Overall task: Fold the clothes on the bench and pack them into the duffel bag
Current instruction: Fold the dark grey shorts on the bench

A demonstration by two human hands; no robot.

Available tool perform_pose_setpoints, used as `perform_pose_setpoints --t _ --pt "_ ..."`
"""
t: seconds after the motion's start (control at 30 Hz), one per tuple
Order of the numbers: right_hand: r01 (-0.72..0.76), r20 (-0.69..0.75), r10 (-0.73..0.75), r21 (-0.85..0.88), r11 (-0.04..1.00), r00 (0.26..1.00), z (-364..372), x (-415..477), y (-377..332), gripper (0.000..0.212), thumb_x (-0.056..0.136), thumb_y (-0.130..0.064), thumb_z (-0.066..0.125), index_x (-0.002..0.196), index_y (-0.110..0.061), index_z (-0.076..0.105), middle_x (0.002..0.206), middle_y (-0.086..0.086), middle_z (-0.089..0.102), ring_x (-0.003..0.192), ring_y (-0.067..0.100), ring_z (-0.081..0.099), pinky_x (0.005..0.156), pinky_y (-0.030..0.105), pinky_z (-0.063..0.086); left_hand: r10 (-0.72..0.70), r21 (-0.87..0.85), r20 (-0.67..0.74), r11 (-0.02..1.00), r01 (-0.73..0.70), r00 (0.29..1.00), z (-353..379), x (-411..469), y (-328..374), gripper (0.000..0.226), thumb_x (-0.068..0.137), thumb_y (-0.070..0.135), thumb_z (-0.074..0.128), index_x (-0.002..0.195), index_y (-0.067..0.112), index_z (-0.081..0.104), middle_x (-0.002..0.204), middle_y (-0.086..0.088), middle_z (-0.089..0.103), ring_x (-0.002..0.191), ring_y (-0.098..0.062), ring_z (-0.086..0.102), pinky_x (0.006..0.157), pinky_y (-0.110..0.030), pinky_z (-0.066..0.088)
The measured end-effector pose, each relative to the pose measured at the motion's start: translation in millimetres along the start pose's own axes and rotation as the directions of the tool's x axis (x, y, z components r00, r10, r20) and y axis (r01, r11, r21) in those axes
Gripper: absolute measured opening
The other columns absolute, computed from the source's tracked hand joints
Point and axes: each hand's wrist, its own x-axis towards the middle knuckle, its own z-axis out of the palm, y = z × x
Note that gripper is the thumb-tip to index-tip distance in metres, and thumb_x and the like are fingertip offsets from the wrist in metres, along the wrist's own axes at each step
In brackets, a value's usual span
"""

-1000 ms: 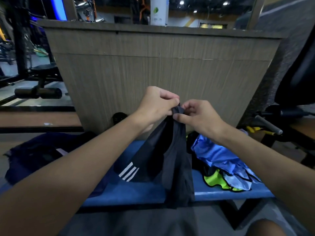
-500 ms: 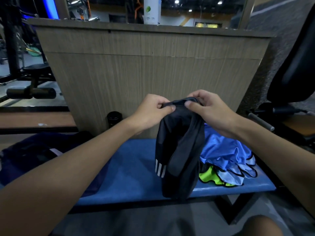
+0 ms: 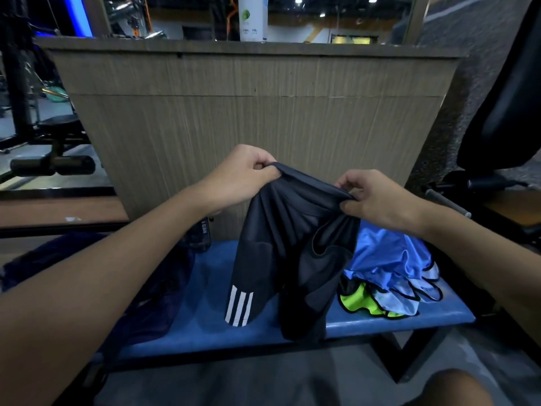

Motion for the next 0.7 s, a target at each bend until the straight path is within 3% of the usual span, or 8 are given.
perform_pose_setpoints --t 0.13,0.3,0.4,0.53,0.63,0.7 --pt "0.007 0.024 -0.005 -0.076 0.997 1.0 -1 -3 8 0.025 0.083 0.008 0.06 0.09 -0.016 0.063 0.087 0.002 0.07 0.086 0.022 0.069 0.077 0.03 0.055 -0.036 -0.097 -0.108 0.995 0.026 0.993 1 -1 -1 0.009 0.098 0.013 0.06 0.099 0.006 0.066 0.083 -0.006 0.075 0.073 -0.014 0.07 0.072 -0.036 0.056" --pt "0.025 -0.032 -0.033 -0.234 0.972 0.999 -8 0 23 0.025 0.084 0.004 0.056 0.099 -0.01 0.071 0.091 0.001 0.073 0.089 0.019 0.069 0.088 0.043 0.054 -0.066 -0.15 -0.15 0.988 0.043 0.987 -1 -3 -2 0.009 0.098 0.013 0.059 0.093 0.009 0.064 0.085 -0.007 0.072 0.074 -0.015 0.067 0.071 -0.034 0.054" --pt "-0.021 -0.077 0.008 -0.172 0.985 0.997 -12 -2 29 0.024 0.089 0.002 0.054 0.095 -0.012 0.071 0.089 0.0 0.075 0.088 0.015 0.07 0.089 0.042 0.055 -0.101 -0.114 -0.198 0.99 0.079 0.975 -6 -3 0 0.019 0.094 0.016 0.06 0.075 0.015 0.058 0.075 -0.006 0.061 0.07 -0.014 0.057 0.067 -0.031 0.045" --pt "-0.044 -0.157 0.05 0.042 0.998 0.986 -13 -6 21 0.032 0.088 0.012 0.048 0.084 -0.015 0.065 0.083 0.004 0.072 0.071 0.008 0.067 0.067 0.018 0.054 -0.14 -0.253 -0.19 0.963 0.089 0.972 -9 -4 4 0.04 0.092 0.01 0.057 0.056 0.022 0.046 0.055 0.009 0.047 0.053 -0.004 0.045 0.054 -0.024 0.033" --pt "0.003 -0.093 -0.012 -0.098 0.995 0.996 -16 -10 20 0.036 0.079 0.016 0.05 0.076 -0.018 0.061 0.078 0.004 0.068 0.072 0.014 0.062 0.062 0.015 0.048 -0.165 -0.425 -0.19 0.903 0.071 0.968 -13 -5 5 0.054 0.093 0.003 0.052 0.045 0.026 0.045 0.053 0.008 0.047 0.052 -0.007 0.045 0.054 -0.025 0.034" --pt "0.01 -0.085 -0.024 -0.167 0.986 0.996 -19 -13 25 0.032 0.079 0.014 0.052 0.075 -0.017 0.061 0.075 0.008 0.067 0.069 0.015 0.059 0.061 0.02 0.046 -0.195 -0.481 -0.214 0.874 0.07 0.957 -18 -6 3 0.052 0.094 0.002 0.051 0.047 0.023 0.046 0.052 0.007 0.05 0.051 -0.007 0.048 0.051 -0.024 0.036"
